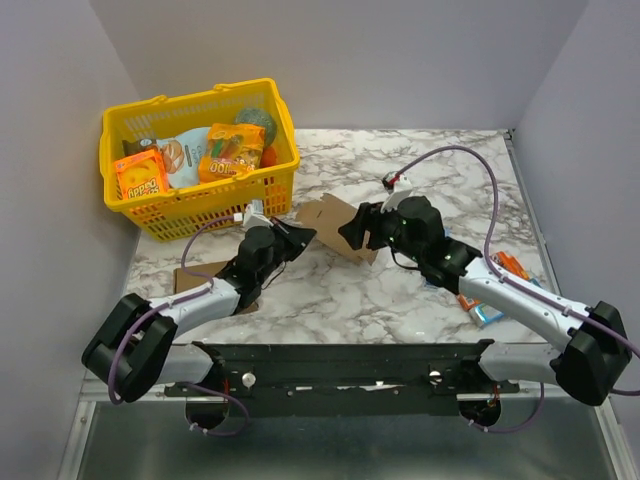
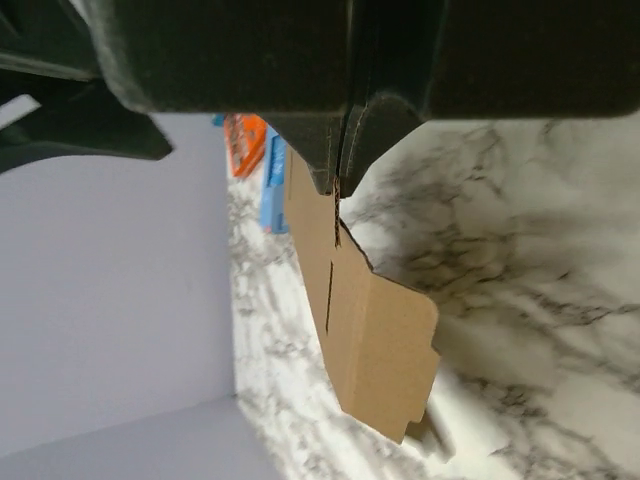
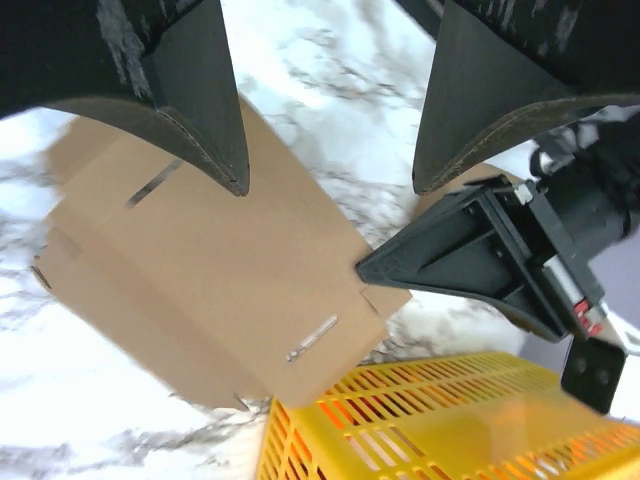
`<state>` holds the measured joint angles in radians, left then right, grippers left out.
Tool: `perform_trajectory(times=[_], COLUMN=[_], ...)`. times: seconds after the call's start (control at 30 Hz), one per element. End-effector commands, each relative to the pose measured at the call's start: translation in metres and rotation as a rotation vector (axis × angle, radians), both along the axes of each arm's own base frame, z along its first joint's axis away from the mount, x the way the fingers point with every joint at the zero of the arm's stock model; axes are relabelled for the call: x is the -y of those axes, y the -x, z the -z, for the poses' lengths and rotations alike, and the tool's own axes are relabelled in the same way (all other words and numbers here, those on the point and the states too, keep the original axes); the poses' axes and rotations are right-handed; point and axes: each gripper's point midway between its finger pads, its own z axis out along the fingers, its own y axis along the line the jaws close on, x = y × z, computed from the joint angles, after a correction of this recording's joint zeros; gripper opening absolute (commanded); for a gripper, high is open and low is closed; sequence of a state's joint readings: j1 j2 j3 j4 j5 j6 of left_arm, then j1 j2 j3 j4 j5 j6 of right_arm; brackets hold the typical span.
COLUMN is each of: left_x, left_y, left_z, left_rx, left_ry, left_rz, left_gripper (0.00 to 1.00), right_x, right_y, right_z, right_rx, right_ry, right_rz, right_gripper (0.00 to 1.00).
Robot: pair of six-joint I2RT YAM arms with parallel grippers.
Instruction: Fold the paper box
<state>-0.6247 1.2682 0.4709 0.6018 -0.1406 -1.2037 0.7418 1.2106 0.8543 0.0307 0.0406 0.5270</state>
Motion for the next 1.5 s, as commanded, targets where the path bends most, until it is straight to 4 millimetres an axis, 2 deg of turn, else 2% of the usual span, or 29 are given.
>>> perform_trajectory(times=[0.0,0.17,0.2,0.23,0.47,0.53,0.67,0.77,0.97,1.03,1.17,1.23,1.33,1.37,1.47], left_x=[0.001,0.003,0.003,0.004,0.002,0.003,0.004,0.004,0.004,0.004,0.004,0.006,0.009,0.008,0.000], left_y=[0.018,0.022,0.022,0.022,0.022,0.021,0.021,0.020,0.020,0.020,0.022,0.022,0.022,0.020,0.017], left_z=[0.041,0.036,0.035,0.033,0.031,0.031,0.028,0.028,0.022,0.023,0.022,0.018,0.008,0.004,-0.012], left_rx=[-0.139,-0.145,-0.142,-0.140,-0.149,-0.152,-0.152,-0.152,-0.143,-0.147,-0.146,-0.132,-0.099,-0.083,-0.042], left_ry=[-0.093,-0.100,-0.105,-0.102,-0.090,-0.088,-0.079,-0.079,-0.070,-0.073,-0.065,-0.056,-0.047,-0.049,-0.037], left_rz=[0.111,0.146,0.149,0.152,0.150,0.153,0.155,0.154,0.156,0.155,0.159,0.165,0.188,0.189,0.181], left_gripper=[0.00,0.00,0.00,0.00,0.00,0.00,0.00,0.00,0.00,0.00,0.00,0.00,0.17,0.39,0.67], right_x=[0.006,-0.007,-0.009,-0.010,-0.025,-0.034,-0.037,-0.046,-0.038,-0.034,-0.025,-0.022,-0.021,-0.020,-0.018], right_y=[0.003,0.012,0.011,0.010,0.011,0.015,0.016,0.020,0.009,0.005,-0.001,-0.003,-0.004,-0.005,-0.004], right_z=[0.014,0.038,0.050,0.053,0.061,0.070,0.082,0.085,0.094,0.100,0.100,0.101,0.099,0.095,0.080], right_rx=[0.164,0.273,0.264,0.270,0.334,0.355,0.366,0.372,0.369,0.362,0.371,0.379,0.387,0.391,0.406], right_ry=[0.336,0.626,0.669,0.695,0.775,0.817,0.894,0.888,0.974,1.007,1.060,1.090,1.108,1.102,1.093], right_rz=[-0.127,-0.168,-0.172,-0.168,-0.161,-0.185,-0.174,-0.187,-0.091,-0.059,0.004,0.016,0.021,0.026,0.033], right_gripper=[0.74,0.77,0.77,0.77,0.76,0.75,0.70,0.67,0.55,0.48,0.36,0.28,0.12,0.08,0.01])
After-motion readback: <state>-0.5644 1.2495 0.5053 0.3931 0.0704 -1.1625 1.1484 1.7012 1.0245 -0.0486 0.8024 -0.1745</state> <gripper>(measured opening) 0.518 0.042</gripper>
